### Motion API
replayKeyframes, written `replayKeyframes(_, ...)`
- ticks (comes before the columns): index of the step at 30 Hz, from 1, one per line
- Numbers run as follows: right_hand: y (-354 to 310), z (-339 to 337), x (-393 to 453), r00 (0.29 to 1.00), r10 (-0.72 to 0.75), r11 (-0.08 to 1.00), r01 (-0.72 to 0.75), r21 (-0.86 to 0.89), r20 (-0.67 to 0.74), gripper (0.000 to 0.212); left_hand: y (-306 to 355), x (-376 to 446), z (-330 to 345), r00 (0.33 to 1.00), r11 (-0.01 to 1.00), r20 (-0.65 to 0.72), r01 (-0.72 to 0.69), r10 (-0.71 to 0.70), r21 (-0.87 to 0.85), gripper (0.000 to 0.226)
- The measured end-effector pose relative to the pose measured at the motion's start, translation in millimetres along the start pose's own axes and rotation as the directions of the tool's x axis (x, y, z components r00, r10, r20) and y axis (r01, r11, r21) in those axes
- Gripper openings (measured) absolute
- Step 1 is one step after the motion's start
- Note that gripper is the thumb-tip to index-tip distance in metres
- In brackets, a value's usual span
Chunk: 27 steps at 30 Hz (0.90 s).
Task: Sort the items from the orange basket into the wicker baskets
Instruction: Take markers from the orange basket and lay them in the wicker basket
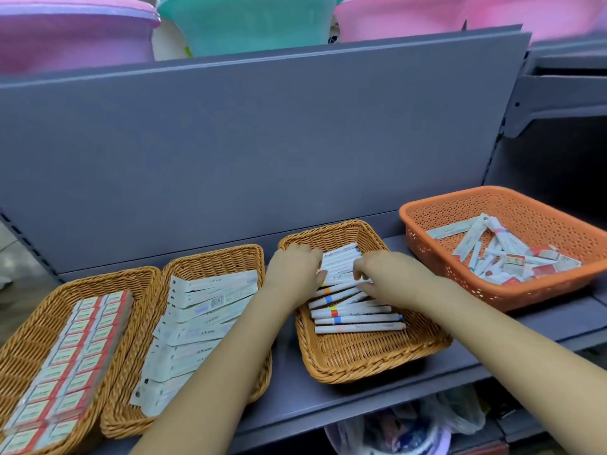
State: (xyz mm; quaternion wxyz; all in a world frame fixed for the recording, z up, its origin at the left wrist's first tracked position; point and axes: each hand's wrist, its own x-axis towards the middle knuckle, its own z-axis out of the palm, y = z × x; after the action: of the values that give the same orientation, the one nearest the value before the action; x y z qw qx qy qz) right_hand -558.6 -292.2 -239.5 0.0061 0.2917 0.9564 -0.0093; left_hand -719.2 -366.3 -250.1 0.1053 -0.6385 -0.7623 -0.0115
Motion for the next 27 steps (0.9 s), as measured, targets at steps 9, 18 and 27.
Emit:
replayKeyframes(9,11,16,43,0.995,0.004,0.991,0.01,-0.134,0.101,0.053,21,33,-2,0.993,0.995,0.116,-0.03,0.019,0.098,0.049)
replayKeyframes(18,85,-34,45,0.998,0.053,0.993,-0.057,-0.105,-0.044,0.044,76,81,-33,0.992,0.995,0.1,0.077,-0.083,0.059,0.047)
replayKeyframes(27,207,-42,24,0.995,0.099,0.988,-0.099,-0.122,-0.006,0.043,178,145,-37,0.991,0.992,0.041,0.127,-0.127,0.02,0.042)
